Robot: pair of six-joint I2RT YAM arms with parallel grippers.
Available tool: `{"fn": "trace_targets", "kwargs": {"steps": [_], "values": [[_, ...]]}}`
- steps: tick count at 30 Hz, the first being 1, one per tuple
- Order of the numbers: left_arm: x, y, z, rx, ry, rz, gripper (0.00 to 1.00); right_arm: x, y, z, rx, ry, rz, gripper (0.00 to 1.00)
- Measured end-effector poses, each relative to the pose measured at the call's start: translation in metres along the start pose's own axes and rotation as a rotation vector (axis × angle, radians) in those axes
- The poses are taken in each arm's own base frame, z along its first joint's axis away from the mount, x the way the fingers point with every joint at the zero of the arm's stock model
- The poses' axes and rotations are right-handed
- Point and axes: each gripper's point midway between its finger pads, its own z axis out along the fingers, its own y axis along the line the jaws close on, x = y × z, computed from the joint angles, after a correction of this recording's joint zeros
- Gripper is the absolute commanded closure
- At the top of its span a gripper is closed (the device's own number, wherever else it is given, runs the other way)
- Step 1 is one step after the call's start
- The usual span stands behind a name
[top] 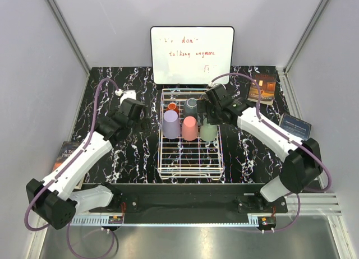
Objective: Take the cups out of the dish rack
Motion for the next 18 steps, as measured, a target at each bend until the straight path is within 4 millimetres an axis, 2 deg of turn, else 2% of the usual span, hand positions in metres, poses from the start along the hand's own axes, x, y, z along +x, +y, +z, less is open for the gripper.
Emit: {"fn": "trace_targets", "kwargs": {"steps": [6, 18], "values": [[0.005, 0.002, 0.001, -0.003, 0.007, 0.003, 0.02, 0.005, -0.001, 0.011, 0.013, 0.026, -0.005, 0.06], [0.01, 0.003, 0.003, -0.009, 0.019, 0.009, 0.02, 0.011, -0.001, 0.027, 0.028, 0.051, -0.011, 0.07]]}}
